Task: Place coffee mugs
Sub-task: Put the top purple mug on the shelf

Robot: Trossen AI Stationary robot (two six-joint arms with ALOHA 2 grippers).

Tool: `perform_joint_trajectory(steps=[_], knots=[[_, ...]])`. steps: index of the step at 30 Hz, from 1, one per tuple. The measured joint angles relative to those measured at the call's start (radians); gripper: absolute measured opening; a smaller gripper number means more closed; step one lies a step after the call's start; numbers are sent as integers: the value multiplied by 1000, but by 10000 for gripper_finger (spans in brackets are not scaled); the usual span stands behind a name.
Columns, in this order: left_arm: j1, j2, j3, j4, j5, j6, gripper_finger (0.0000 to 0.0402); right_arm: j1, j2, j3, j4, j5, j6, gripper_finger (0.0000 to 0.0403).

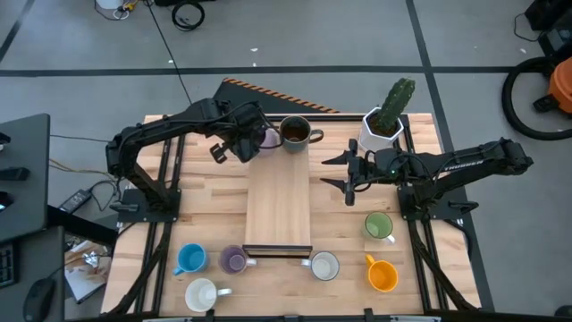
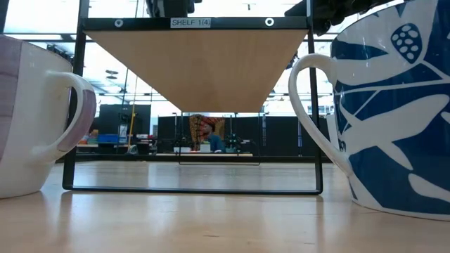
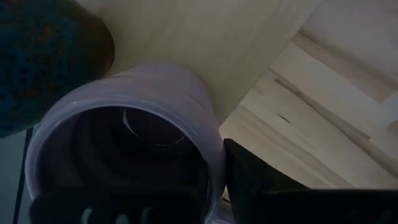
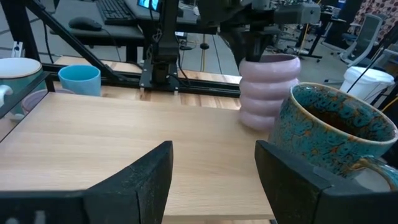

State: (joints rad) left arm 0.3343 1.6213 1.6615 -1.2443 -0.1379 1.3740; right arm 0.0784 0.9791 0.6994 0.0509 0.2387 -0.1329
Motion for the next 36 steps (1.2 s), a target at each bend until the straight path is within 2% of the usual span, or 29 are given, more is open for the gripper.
perform_joint_trajectory(steps=[11, 26, 36], knots=[[5, 2, 0, 12, -44, 2, 55, 0, 0, 0, 0, -6, -1, 233], [12, 2, 0, 74, -37, -15, 127, 0, 0, 0, 0, -6, -1, 233], [12, 2, 0, 95, -42, -57, 144, 0, 0, 0, -1, -6, -1, 233]])
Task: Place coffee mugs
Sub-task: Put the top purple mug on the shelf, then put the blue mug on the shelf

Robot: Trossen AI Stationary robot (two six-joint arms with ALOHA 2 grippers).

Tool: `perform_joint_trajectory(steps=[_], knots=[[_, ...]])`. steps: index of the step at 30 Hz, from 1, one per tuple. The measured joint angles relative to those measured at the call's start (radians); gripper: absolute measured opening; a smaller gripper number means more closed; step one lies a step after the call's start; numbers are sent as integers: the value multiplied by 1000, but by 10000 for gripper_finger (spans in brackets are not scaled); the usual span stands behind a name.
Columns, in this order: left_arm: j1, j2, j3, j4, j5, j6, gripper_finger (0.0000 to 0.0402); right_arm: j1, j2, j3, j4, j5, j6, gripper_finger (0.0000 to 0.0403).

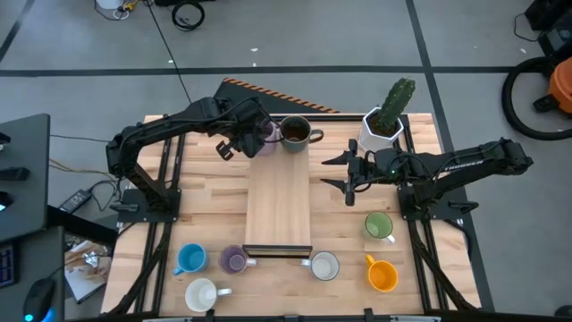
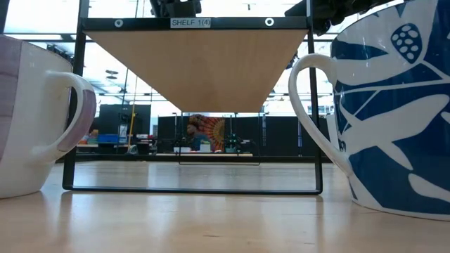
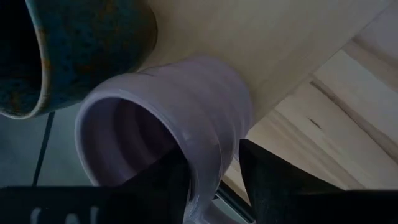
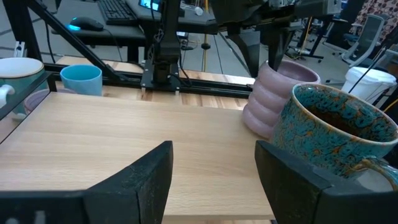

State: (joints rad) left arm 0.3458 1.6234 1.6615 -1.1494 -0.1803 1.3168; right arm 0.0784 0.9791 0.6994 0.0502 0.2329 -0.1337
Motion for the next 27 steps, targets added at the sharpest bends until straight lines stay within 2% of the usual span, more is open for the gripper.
perform_joint_trajectory(steps=[17, 23, 27], knots=[[-3, -50, 1, 58, -26, -97, 144, 0, 0, 0, -5, -1, -24, 233], [-34, -85, 28, 56, -25, -134, 144, 0, 0, 0, -5, -1, -27, 233], [-50, -127, 80, 65, 6, -260, 144, 0, 0, 0, -7, -1, -27, 233]])
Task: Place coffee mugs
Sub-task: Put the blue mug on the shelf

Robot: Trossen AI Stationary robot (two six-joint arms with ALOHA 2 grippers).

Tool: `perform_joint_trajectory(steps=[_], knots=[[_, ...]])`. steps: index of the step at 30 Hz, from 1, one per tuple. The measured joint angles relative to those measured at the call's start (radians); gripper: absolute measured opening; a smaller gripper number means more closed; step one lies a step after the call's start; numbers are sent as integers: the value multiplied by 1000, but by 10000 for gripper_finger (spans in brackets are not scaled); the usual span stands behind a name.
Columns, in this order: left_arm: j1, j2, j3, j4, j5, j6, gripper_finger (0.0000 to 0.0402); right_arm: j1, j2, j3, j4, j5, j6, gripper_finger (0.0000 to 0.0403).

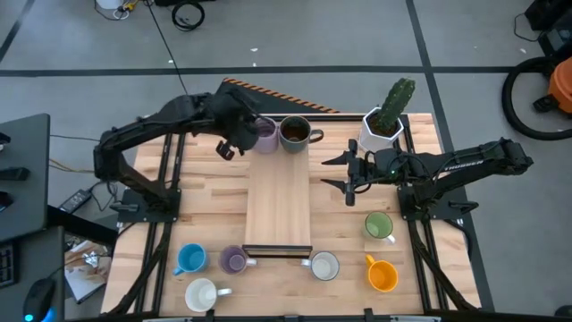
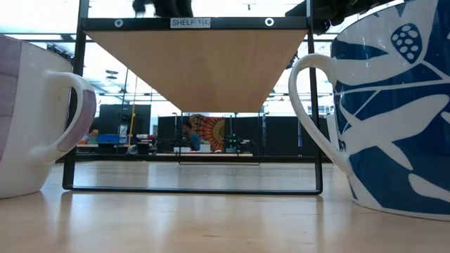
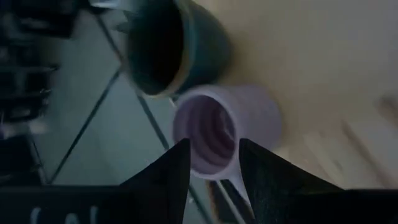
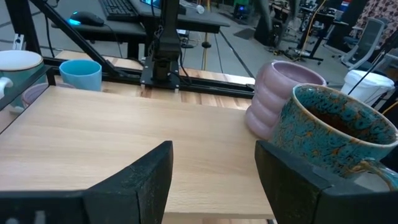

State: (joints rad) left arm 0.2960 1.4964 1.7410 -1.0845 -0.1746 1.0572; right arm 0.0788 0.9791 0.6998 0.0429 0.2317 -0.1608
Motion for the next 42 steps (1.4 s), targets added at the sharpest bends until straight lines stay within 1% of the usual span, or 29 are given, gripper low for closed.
perform_joint_trajectory(steps=[4, 5, 7, 10, 14, 16, 19, 23, 26, 31, 38, 42], knots=[[-5, -49, 20, -9, 112, -331, 142, 0, 0, 0, -4, 0, 0, 233], [-6, -60, 16, -27, 135, -394, 140, 0, 0, 0, -4, 0, -1, 233], [-8, -79, -16, -80, 148, -466, 132, 0, 0, 0, -4, 0, -11, 233], [-25, -111, -86, -109, 147, -553, 118, 0, 0, 0, -3, 0, -18, 233], [-77, -201, -222, -77, 199, -701, 108, 0, 0, 0, -9, 0, -18, 233], [-132, -244, -303, -74, 193, -764, 106, 0, 0, 0, -11, 0, -18, 233], [-225, -307, -396, -59, 152, -885, 105, -2, 0, 0, -11, 0, -18, 233], [-357, -368, -465, -59, 143, -1128, 105, -3, 0, 0, -9, 0, -13, 233], [-462, -375, -496, -60, 143, -1325, 105, -2, 0, 0, -14, 0, 13, 233], [-653, -371, -539, -69, 129, -1595, 105, 10, 1, -10, -12, -13, 53, 233], [-859, -371, -571, -85, 124, -1961, 105, 20, 1, -42, 32, -16, 63, 233], [-974, -345, -571, -91, 76, -2142, 105, 20, 1, -42, 37, 1, 60, 233]])
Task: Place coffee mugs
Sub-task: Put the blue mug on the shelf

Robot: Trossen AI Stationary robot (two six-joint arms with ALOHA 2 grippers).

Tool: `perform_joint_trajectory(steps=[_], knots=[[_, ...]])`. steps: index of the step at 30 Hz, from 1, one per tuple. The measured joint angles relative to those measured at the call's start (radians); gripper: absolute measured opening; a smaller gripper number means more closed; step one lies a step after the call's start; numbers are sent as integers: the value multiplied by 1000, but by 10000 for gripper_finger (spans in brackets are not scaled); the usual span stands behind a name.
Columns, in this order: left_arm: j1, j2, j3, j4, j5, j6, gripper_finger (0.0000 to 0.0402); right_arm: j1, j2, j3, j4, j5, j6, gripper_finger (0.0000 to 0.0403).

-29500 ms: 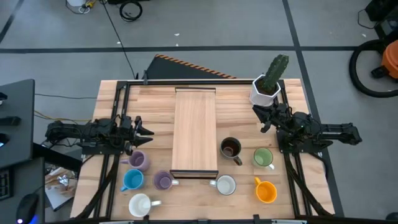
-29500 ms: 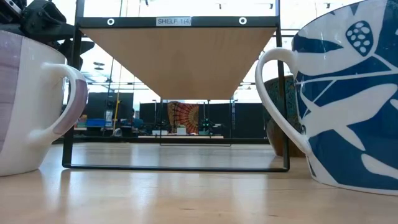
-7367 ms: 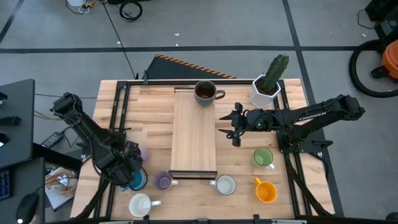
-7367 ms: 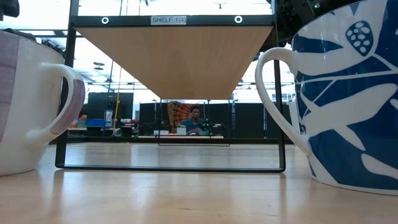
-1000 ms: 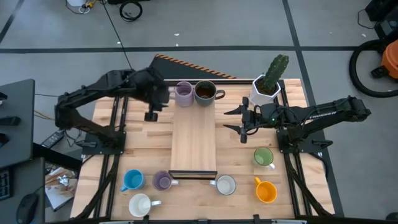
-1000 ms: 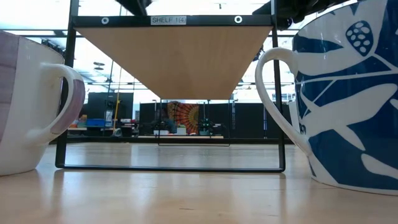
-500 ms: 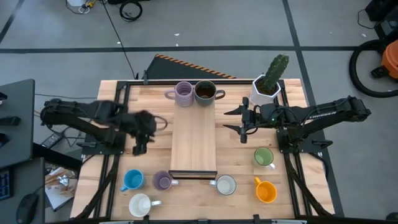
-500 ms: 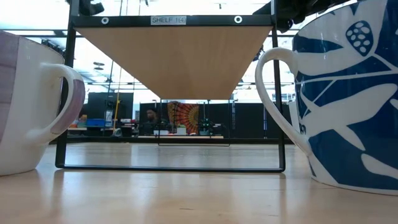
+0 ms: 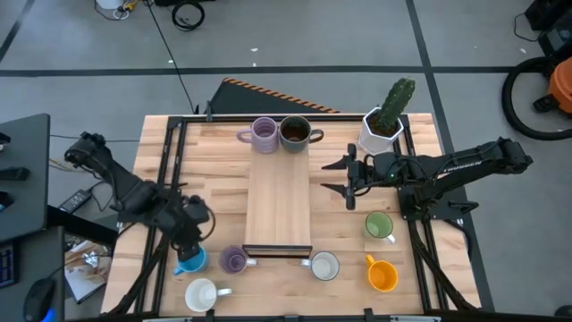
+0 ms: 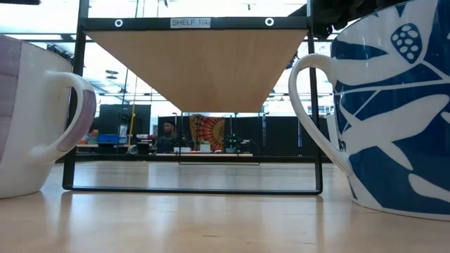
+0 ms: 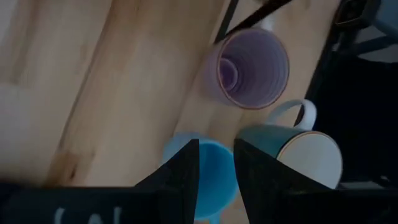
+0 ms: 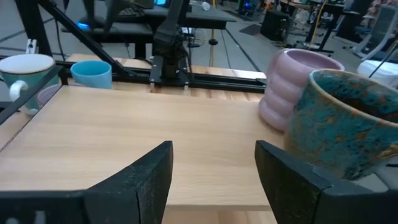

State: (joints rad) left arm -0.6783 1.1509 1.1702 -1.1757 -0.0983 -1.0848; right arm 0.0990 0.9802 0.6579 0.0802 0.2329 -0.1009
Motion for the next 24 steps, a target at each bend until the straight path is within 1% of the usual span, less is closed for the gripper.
perform_joint_trajectory(steps=[5, 13, 19, 21, 24], knots=[[-105, 65, 0, -34, -28, -150, 105, -6, 0, 0, 31, 16, -32, 233], [-191, 192, 0, -45, -31, -303, 105, -15, 0, 0, 54, 5, -70, 233], [-236, 260, 0, -58, -31, -329, 105, -18, 17, -1, 74, 5, -89, 233], [-239, 266, 0, -57, -15, -356, 105, -22, 18, -2, 81, 4, -97, 233], [-232, 266, 5, -42, 64, -399, 105, -33, 24, -2, 95, 4, -113, 233]])
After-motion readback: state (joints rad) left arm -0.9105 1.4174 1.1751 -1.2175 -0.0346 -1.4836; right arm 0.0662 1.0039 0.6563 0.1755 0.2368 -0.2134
